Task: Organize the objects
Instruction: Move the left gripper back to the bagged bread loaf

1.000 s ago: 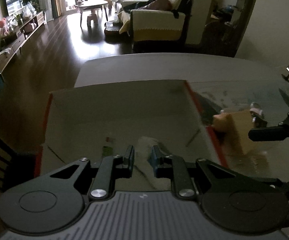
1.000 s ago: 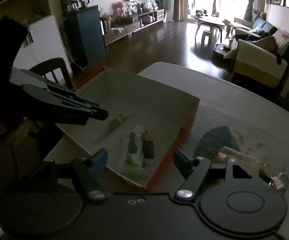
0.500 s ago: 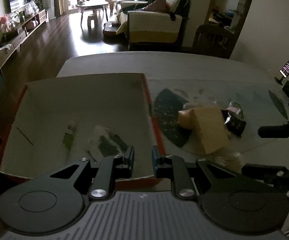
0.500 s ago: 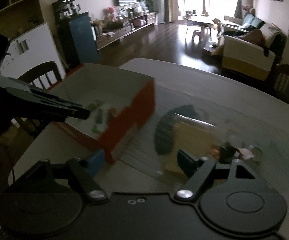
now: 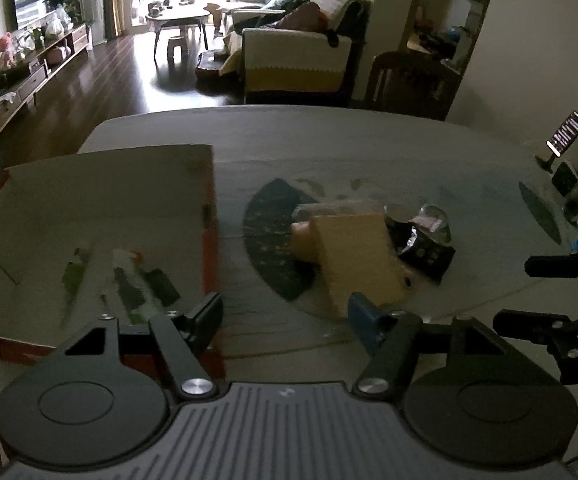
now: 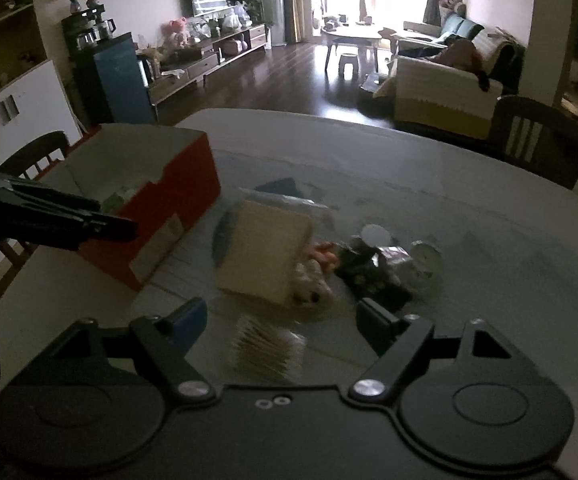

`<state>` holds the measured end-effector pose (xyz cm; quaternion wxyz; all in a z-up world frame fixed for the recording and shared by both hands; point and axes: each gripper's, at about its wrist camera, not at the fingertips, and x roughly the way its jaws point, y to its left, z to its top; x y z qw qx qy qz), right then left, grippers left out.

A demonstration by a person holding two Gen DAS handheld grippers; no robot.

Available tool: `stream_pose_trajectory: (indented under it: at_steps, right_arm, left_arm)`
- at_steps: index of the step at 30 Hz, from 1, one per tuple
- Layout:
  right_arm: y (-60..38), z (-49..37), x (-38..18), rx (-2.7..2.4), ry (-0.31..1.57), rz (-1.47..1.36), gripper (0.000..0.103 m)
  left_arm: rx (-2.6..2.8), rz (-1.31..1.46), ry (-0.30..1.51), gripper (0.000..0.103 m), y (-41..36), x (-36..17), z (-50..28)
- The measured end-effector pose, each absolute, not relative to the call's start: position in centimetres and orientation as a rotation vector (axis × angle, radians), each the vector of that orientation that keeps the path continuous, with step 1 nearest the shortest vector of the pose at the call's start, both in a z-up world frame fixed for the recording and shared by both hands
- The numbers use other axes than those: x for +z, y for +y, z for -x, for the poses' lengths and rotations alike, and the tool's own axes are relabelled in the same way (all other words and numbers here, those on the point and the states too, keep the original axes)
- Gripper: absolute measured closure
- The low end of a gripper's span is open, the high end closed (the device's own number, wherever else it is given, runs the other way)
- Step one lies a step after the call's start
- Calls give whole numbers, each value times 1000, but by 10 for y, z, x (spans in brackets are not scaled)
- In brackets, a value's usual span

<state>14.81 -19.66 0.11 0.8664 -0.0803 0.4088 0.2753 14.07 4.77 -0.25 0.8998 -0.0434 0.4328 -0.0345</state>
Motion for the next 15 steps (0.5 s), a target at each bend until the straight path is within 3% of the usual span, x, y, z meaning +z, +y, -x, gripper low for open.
stream_pose_trajectory:
  at_steps: [8, 11, 15]
  right_arm:
    - [-207, -145, -23, 589, 892, 191, 21]
    - [-206, -145, -33, 601, 905, 200, 21]
    - [-201, -145, -44, 610, 922, 201, 21]
  left_arm:
    - [-87, 101, 913, 30, 17, -14, -158]
    - [-80, 91, 919, 19, 5, -20, -169]
    - [-81, 92, 921, 16, -7, -27, -184]
